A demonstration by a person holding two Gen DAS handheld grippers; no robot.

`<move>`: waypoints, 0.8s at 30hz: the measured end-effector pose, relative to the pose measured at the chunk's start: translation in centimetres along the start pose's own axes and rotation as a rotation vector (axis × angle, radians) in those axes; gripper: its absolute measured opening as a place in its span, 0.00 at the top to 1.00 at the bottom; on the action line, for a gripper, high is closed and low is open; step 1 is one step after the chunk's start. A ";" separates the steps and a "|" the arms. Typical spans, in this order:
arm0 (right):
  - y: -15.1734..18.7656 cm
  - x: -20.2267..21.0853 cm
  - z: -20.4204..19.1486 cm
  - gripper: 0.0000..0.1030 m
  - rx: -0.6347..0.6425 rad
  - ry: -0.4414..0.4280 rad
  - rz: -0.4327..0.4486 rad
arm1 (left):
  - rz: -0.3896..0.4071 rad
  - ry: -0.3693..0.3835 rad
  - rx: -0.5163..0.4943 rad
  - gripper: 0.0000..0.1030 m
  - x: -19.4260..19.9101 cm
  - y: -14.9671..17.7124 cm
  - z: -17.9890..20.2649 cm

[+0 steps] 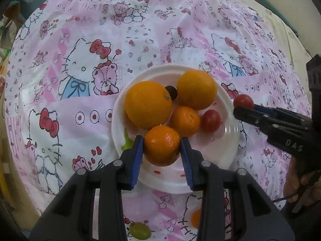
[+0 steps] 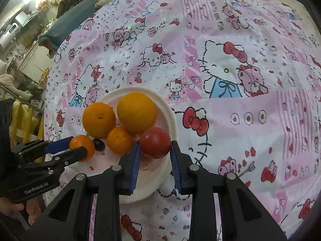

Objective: Organize fruits
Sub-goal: 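Lower the tomato and mandarin onto the plate and open both grippers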

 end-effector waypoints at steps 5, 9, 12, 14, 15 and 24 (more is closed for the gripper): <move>-0.2 -1.3 -0.4 0.70 0.027 0.022 -0.011 | -0.016 -0.006 -0.004 0.68 -0.7 0.1 0.1; -0.4 -2.1 -0.4 0.70 0.021 0.022 -0.027 | -0.030 -0.001 -0.004 0.67 -1.3 0.4 0.1; -0.3 -2.3 -0.4 0.70 0.016 0.019 -0.031 | -0.027 -0.008 -0.014 0.66 -1.3 0.4 0.1; -0.3 -2.4 -0.5 0.70 0.009 0.004 -0.039 | -0.025 -0.009 -0.012 0.66 -1.3 0.4 0.1; -0.3 -2.5 -0.5 0.70 0.007 0.003 -0.041 | -0.020 -0.007 -0.010 0.66 -1.3 0.4 0.1; 0.0 -2.9 -0.7 0.68 0.018 -0.001 -0.047 | -0.024 -0.005 -0.015 0.65 -1.4 0.5 0.1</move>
Point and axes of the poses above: each gripper's, at about its wrist camera, not at the fingertips, and x roughly against the way its jaws point, z to its right, y to its underside, the point moved 7 cm from there along -x, roughly the way its jaws point, and after that the axes turned 15 degrees about y, right-handed, at the moved point
